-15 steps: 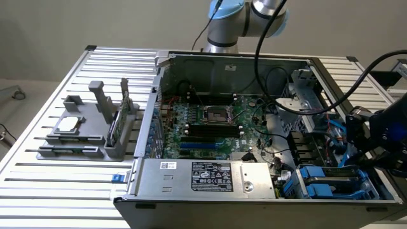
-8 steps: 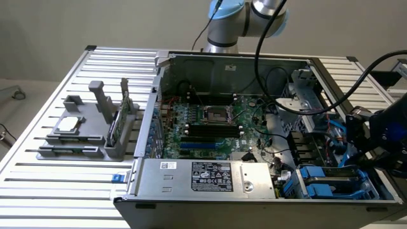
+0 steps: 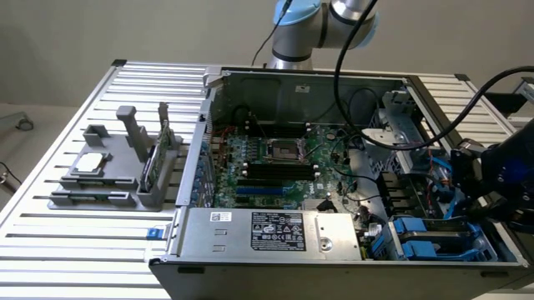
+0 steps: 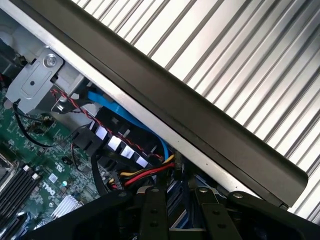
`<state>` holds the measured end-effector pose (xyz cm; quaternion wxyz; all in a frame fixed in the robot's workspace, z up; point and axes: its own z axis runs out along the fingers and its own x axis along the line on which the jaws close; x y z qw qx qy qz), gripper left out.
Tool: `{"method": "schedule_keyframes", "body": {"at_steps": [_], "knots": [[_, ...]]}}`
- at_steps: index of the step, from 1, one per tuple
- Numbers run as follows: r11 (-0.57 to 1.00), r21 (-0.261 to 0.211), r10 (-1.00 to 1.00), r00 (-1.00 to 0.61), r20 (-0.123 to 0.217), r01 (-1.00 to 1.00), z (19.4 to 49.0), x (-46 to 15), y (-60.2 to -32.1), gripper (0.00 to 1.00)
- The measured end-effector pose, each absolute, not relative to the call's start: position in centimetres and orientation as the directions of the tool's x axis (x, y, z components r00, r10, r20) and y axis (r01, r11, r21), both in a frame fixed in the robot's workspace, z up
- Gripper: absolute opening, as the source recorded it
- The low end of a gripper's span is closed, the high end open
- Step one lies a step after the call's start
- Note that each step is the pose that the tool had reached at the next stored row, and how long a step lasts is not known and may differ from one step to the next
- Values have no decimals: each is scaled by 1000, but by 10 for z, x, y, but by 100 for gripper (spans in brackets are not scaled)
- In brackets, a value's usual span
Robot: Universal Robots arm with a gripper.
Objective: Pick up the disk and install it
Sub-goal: 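Insert the second disk wire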
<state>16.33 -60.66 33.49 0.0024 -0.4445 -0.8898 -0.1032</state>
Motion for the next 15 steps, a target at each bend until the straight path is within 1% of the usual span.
{"method": "schedule_keyframes", "body": {"at_steps": [7, 15], "knots": [[583, 163, 791, -602, 111, 796, 338, 164, -602, 27], [583, 161, 791, -602, 113, 796, 338, 168, -602, 27]]}}
